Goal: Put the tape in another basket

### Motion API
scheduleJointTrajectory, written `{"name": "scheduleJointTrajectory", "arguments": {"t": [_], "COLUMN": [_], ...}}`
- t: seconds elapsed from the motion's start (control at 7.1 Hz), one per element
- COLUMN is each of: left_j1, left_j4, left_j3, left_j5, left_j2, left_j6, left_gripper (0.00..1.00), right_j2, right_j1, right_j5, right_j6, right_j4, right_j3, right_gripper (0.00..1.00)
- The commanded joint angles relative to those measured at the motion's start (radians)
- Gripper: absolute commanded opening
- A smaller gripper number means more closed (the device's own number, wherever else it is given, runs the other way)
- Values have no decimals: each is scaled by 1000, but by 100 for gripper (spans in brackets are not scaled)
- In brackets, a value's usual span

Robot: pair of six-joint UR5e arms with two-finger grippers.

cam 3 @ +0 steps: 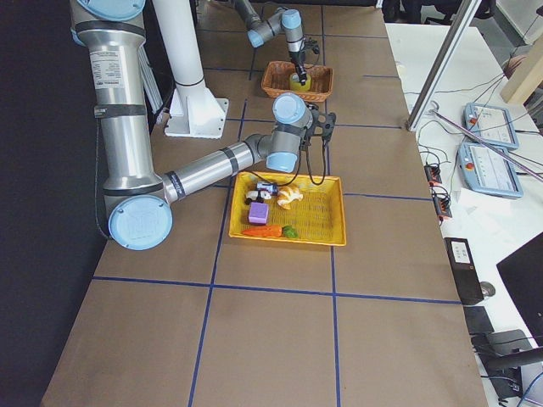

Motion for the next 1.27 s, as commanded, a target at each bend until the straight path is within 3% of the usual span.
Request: {"name": "scheduleJointTrajectory", "arguments": {"t": [0.0, 0.14, 0.42, 0.56, 0.85, 1.13], "left_j1": [-12, -26, -79, -168, -439, -683], "left_j4": [5, 8, 110, 158, 162, 163], "left_j3": [-90, -142, -262, -282, -269, -119], "left_j5": [0, -4, -8, -99, -369, -523], "left_j2": [11, 42, 100, 128, 251, 309], "left_j6": [1, 36, 299, 450, 810, 1244], "left_gripper": [100, 100, 100, 100, 100, 100], "right_j2": [-3, -12, -52, -112, -233, -280], "right_j1": [7, 37, 94, 151, 307, 450], "right_j5": [-1, 1, 30, 60, 146, 165], "right_j6": [-2, -11, -249, -460, -975, -1421], "right_j4": [-2, -12, -134, -206, -416, -713], "right_j3": [0, 2, 6, 6, 3, 0], "right_gripper": [100, 100, 100, 100, 100, 100]}}
